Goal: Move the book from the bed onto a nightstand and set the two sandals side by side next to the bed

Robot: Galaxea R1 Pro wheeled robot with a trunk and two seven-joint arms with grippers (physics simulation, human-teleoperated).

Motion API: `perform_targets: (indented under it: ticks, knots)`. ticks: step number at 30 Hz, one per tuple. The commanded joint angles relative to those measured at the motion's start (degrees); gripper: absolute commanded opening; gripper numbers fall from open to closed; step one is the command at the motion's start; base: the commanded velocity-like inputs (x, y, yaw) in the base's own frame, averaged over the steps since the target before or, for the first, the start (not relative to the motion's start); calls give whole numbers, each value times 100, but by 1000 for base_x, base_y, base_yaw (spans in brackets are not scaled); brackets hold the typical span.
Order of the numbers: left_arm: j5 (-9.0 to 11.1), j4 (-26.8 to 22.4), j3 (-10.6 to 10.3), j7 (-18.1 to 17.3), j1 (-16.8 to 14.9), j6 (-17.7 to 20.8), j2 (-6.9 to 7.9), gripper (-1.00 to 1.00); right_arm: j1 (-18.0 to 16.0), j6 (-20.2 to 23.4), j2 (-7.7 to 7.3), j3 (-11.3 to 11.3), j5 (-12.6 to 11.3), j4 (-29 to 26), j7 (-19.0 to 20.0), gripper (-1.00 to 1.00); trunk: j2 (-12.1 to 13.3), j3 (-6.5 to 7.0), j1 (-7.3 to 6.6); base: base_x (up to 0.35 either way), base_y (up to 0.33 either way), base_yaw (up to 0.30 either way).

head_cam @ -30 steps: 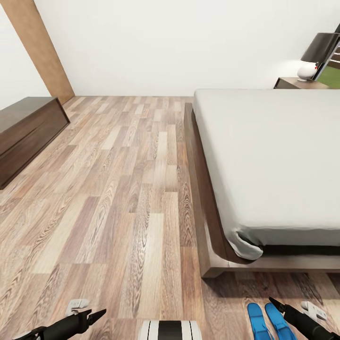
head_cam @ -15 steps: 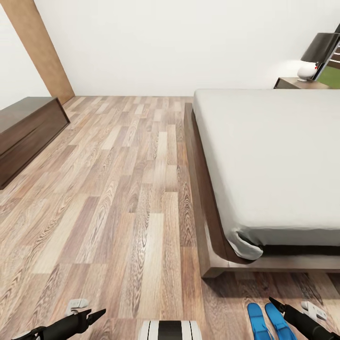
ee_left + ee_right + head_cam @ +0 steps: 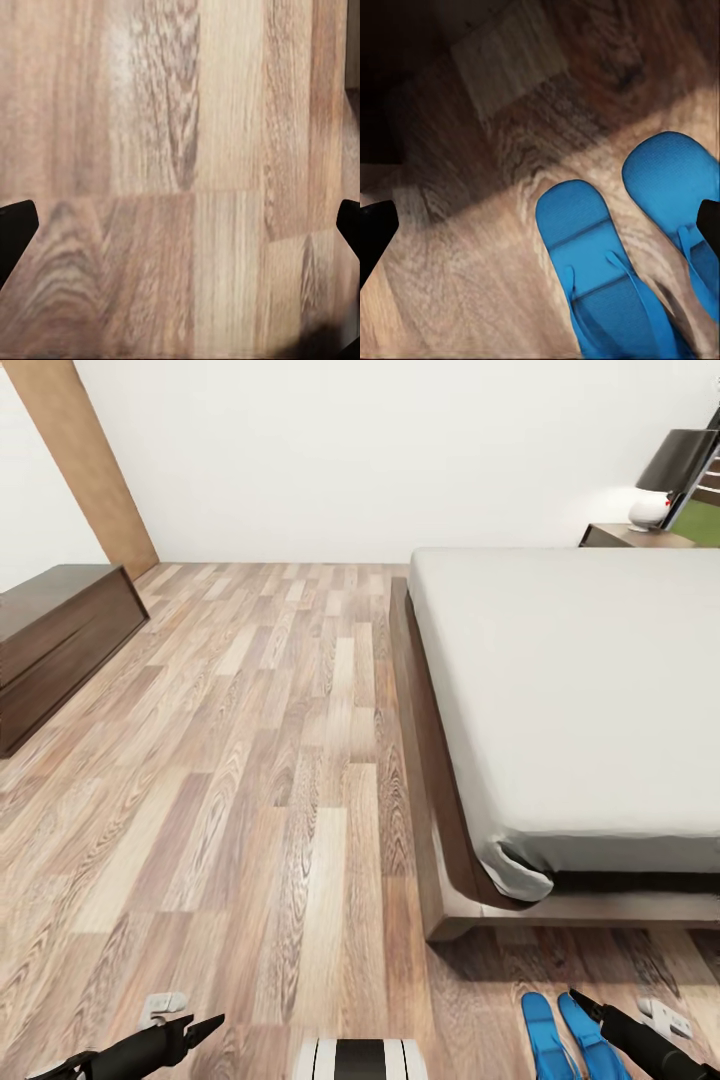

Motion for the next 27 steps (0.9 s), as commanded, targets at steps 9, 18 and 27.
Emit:
perform_targets:
  ticks: [9,18,27]
  knots:
    - [-60,0,48,-21,-3,-15,-4,100,-7,59,3,-48,16,-9,41,100,-2,-4,-4,-81,0,0]
    - [-60,0,48,-21,-3,-15,-4,100,-7,59,3,-48,23,-9,61,100,-2,-2,-4,-3,0,-3]
    - [-60,2,48,-21,-3,-15,-4,100,-7,59,3,-42,26,-9,67,100,-2,52,-4,0,0,-135]
